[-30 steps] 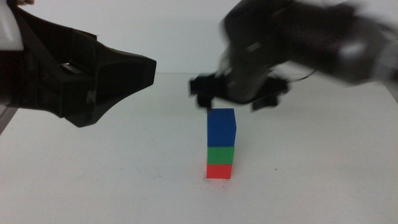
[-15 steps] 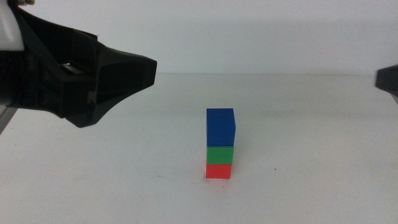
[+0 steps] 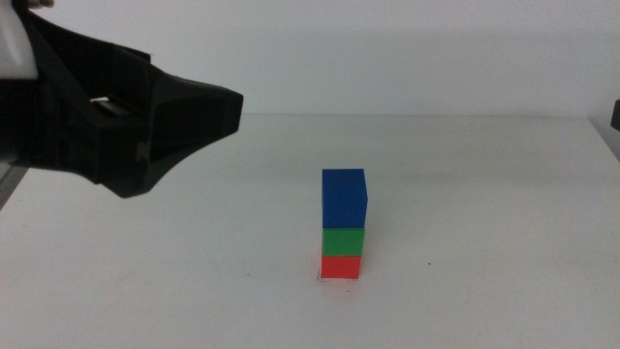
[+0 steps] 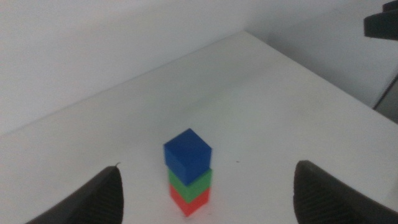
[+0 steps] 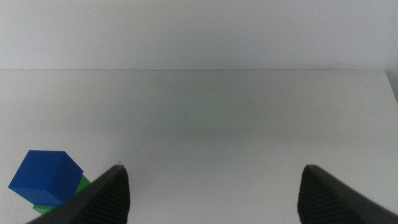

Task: Stack red cubes first, then green, then blue cubes in a specific spot.

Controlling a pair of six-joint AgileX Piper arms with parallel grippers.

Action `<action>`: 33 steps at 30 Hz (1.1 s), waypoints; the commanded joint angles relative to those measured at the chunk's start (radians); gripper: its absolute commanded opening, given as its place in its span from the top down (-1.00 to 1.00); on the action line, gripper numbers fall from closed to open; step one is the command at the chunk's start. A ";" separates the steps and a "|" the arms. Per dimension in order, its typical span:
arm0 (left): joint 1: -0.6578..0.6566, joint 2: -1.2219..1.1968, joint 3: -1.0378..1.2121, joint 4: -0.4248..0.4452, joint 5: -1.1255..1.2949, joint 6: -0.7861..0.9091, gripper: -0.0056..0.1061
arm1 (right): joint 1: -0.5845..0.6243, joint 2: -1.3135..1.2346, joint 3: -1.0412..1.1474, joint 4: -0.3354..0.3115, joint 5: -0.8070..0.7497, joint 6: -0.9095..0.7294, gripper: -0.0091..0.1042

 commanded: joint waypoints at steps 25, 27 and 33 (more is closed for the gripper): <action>0.652 -0.791 1.003 0.009 -0.453 0.001 -0.78 | -0.095 -0.586 0.722 -0.122 -0.439 -0.013 -0.80; 0.674 -0.829 1.042 -0.009 -0.486 0.001 -0.78 | -0.122 -0.638 0.775 -0.122 -0.454 -0.013 -0.80; 0.714 -0.874 1.153 -0.035 -0.653 0.001 -0.78 | -0.131 -0.771 0.918 -0.122 -0.458 -0.013 -0.80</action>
